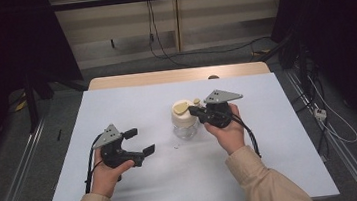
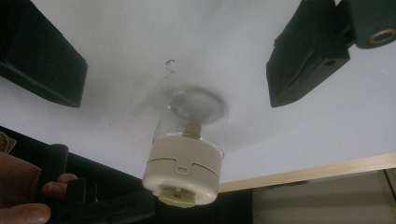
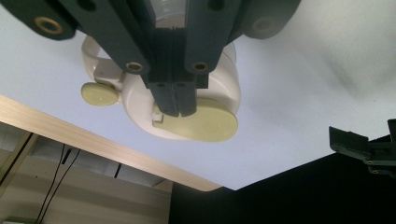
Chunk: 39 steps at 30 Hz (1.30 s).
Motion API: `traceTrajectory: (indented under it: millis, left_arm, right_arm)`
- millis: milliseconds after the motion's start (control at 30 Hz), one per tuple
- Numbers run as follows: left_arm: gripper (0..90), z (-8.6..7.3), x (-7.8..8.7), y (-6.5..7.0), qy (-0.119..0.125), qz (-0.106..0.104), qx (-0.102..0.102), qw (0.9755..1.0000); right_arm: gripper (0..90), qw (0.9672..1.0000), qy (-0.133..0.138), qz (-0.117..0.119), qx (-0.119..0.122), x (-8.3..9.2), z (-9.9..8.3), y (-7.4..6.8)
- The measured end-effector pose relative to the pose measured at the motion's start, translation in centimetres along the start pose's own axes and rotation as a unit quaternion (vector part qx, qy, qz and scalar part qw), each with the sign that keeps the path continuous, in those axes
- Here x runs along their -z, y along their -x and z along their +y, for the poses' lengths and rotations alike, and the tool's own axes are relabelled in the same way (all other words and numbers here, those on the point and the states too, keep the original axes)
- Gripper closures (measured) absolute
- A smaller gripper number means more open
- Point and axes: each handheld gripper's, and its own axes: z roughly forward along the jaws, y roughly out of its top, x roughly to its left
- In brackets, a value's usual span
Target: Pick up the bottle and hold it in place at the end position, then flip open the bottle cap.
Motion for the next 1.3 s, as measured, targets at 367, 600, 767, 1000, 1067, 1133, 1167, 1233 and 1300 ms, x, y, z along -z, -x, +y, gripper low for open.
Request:
traceTrajectory:
  millis: [367, 600, 767, 1000, 1067, 1133, 1167, 1233, 1300]
  left_arm:
    - [4.9, 1.9, -1.4, 0.2, -0.008, -0.005, -0.007, 0.9999]
    - [4.9, 2.5, -1.9, 0.4, -0.010, -0.004, -0.006, 0.9999]
    - [3.7, 2.9, -2.4, 0.2, -0.014, 0.000, -0.003, 0.9999]
    - [8.7, 2.9, -3.2, 0.0, -0.009, -0.006, -0.002, 0.9999]
    - [16.0, 2.9, -3.3, -0.1, -0.006, -0.005, -0.007, 0.9999]
    - [25.7, 3.0, -3.4, -0.1, -0.003, -0.002, -0.004, 1.0000]
    - [27.6, 3.1, -3.4, -0.2, -0.003, 0.002, 0.001, 1.0000]
    - [35.5, 3.3, -3.5, -0.4, -0.009, 0.007, 0.012, 0.9999]
    - [45.7, 3.5, -3.6, -0.4, -0.004, 0.007, 0.007, 0.9999]
  right_arm:
    - [90.0, 0.9999, 0.008, -0.002, -0.013, -0.1, -0.3, 0.0]
    - [90.0, 0.9998, 0.010, -0.001, -0.017, 0.0, -0.4, 0.0]
    - [90.0, 0.9998, 0.011, -0.005, -0.015, 0.0, -0.4, -0.2]
    - [90.0, 0.9998, 0.011, -0.005, -0.016, 0.0, -0.4, -0.1]
    - [90.0, 0.9998, 0.012, -0.003, -0.019, 0.0, -0.4, -0.1]
    - [90.0, 0.9997, 0.012, 0.000, -0.020, 0.0, -0.4, 0.0]
    - [90.0, 0.9997, 0.012, 0.000, -0.020, 0.0, -0.4, 0.0]
    - [90.0, 0.9997, 0.012, 0.000, -0.021, 0.0, -0.4, 0.0]
    - [90.0, 0.9998, 0.012, -0.001, -0.018, 0.0, -0.4, 0.0]
